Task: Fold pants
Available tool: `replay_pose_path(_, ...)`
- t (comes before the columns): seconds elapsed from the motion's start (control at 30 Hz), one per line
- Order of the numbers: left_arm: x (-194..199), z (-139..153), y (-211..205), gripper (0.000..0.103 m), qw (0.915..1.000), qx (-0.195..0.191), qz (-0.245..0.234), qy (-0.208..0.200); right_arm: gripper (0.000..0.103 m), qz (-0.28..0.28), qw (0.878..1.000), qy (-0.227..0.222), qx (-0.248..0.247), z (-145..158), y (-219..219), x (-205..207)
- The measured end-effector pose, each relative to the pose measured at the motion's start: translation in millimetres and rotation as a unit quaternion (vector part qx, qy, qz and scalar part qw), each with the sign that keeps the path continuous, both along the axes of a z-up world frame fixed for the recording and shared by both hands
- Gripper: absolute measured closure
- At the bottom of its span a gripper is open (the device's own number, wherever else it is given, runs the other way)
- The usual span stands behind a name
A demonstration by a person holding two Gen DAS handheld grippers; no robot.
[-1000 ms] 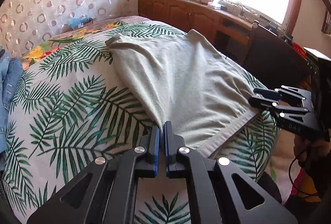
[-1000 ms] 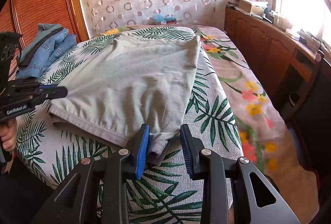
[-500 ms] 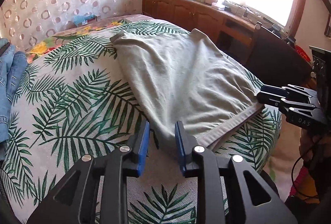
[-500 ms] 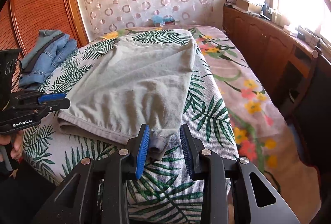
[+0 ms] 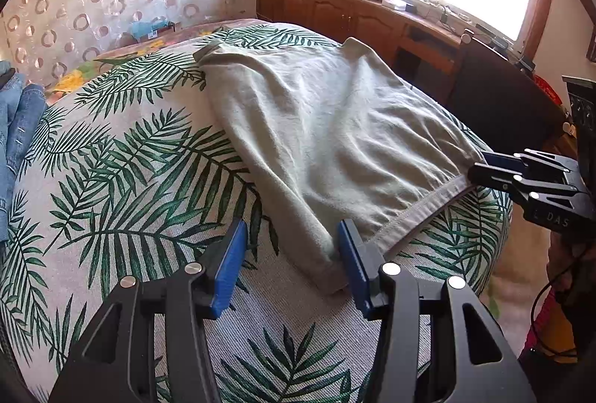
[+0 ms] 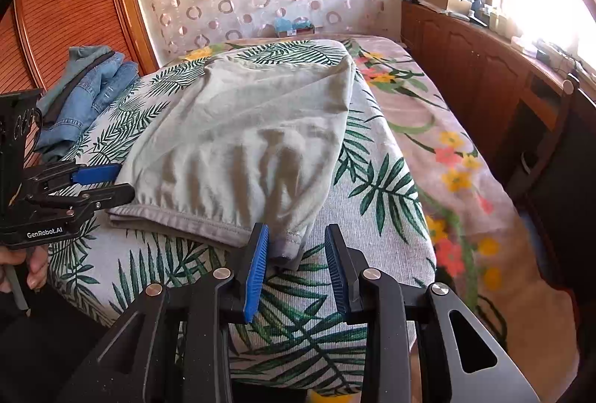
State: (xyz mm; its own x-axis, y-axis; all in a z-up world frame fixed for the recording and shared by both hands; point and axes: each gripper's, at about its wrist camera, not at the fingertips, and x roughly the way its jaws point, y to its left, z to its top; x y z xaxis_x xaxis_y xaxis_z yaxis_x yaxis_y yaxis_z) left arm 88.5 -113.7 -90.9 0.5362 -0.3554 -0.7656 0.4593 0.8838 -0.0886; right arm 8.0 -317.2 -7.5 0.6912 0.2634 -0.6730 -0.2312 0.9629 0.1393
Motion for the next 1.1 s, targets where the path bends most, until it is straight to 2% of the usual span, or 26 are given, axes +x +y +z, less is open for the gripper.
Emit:
replay_pose_path(0.43,-9.0,0.5,0.8,0.052,0.9999,-0.014,-0.009,0.004,0.071,0.008,1.0,0.005,0.009,-2.9,1.7,2.3)
replay_pose_path(0.53,-11.2,1.0,-0.4,0.057,0.9994,-0.025,-0.019,0.013,0.072,0.008,1.0,0.007,0.013,-3.0,2.0,2.8)
replay_pose_path(0.63,-13.8,1.1,-3.2,0.06,0.9992,-0.026,-0.026,0.014,0.078,0.013,1.0,0.005,0.014,-3.7,4.5,1.8)
replay_pose_path(0.77,-16.0,1.9,-5.0,0.074,0.9985,-0.035,-0.038,0.017,0.087,0.017,1.0,0.006,0.021,-4.1,5.7,0.9)
replay_pose_path(0.9,-20.2,8.0,-9.0,0.089,0.998,-0.031,-0.053,0.01,0.088,0.017,1.0,0.002,0.024,-4.0,4.4,-0.2)
replay_pose_path(1.1,-23.1,17.4,-2.5,0.093,0.9978,-0.044,-0.049,0.002,0.089,0.024,0.999,-0.008,0.032,4.3,4.5,-6.9)
